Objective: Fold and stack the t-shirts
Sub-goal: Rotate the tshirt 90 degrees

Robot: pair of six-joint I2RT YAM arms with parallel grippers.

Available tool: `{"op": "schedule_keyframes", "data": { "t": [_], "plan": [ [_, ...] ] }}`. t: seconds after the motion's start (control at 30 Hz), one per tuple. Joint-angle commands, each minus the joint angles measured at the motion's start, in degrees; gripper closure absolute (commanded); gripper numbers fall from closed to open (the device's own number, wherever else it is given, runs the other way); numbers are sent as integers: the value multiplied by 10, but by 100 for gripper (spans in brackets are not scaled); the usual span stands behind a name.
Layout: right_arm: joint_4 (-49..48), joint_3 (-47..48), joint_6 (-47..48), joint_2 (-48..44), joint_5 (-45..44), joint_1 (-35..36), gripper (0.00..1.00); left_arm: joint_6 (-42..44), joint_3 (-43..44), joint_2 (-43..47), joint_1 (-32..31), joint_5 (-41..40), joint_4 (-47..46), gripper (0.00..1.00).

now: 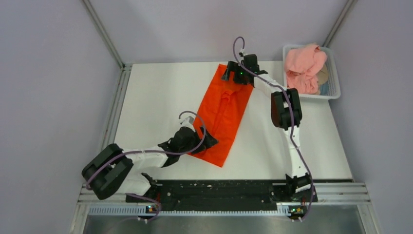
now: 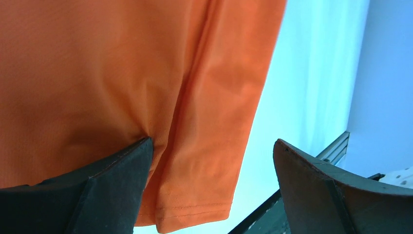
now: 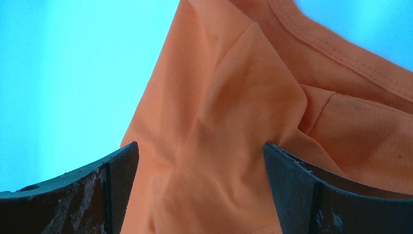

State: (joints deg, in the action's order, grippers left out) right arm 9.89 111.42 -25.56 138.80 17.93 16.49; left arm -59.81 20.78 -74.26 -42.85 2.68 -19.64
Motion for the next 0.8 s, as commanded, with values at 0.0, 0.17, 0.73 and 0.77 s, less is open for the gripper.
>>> {"op": "schedule_keyframes", "data": {
  "t": [0.0,0.17,0.73,0.77],
  "plan": [
    [64,115,21,107,42,29,3,-33,46,-101,-65,-51,-49,1],
    [63,213,46,174,48,50,1,-25,127,-205,-111,-7,-57,1],
    [35,273,139,-17,-105,58,1,146,170,1,-234,-170,121,1],
    [42,260,147,-39,-116,57,1,158,168,21,-241,-179,132,1]
  ]
}}
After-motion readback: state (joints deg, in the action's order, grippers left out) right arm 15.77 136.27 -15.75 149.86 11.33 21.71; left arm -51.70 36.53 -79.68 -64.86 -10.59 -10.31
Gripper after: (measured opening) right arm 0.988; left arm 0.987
